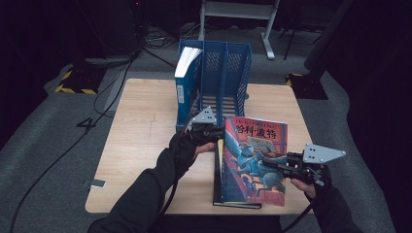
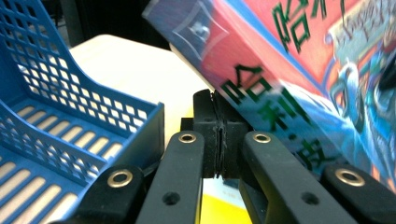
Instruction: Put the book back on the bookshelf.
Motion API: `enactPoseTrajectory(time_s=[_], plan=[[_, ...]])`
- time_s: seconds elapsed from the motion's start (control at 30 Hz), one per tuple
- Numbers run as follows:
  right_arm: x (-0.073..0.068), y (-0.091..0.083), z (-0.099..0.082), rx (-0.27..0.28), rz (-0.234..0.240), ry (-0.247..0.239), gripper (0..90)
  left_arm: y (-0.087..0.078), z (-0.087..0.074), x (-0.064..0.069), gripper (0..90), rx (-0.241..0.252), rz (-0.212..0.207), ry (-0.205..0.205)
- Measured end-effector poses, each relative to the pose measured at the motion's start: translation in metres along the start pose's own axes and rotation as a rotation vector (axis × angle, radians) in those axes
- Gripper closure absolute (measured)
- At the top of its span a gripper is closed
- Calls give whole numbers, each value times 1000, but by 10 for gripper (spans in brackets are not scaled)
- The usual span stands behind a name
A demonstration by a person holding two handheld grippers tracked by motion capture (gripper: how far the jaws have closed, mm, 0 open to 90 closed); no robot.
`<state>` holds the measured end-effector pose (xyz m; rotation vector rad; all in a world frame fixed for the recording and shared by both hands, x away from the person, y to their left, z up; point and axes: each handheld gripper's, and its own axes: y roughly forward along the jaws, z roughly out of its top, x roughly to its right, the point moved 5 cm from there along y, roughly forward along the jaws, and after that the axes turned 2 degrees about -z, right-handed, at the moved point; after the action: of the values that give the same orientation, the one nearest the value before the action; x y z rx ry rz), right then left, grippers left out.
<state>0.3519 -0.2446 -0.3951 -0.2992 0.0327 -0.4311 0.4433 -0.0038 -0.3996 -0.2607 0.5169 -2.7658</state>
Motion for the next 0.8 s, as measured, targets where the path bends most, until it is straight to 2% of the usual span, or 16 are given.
enactPoseTrajectory(time_s=[0.17,0.23,0.3,0.33,0.37,0.47,0.57,0.7,0.8], plan=[[0,2,-1,23,-14,-17,821,-4,11,0,894,22,-11,-8],[2,5,-1,19,-33,-29,823,-5,17,1,895,26,-21,2],[2,8,-2,13,-46,-46,828,-7,23,4,895,36,-33,23],[3,11,-3,9,-52,-48,837,-9,29,8,895,36,-43,56],[4,12,-2,13,-56,-48,839,-9,29,8,895,36,-43,56],[5,15,-1,17,-66,-53,839,-13,35,15,895,32,-27,99],[6,19,1,9,-78,-55,839,-18,37,19,895,36,-27,117],[5,23,2,10,-83,-58,839,-24,38,25,895,54,-25,119],[3,25,4,14,-86,-64,842,-30,35,30,892,59,3,134]])
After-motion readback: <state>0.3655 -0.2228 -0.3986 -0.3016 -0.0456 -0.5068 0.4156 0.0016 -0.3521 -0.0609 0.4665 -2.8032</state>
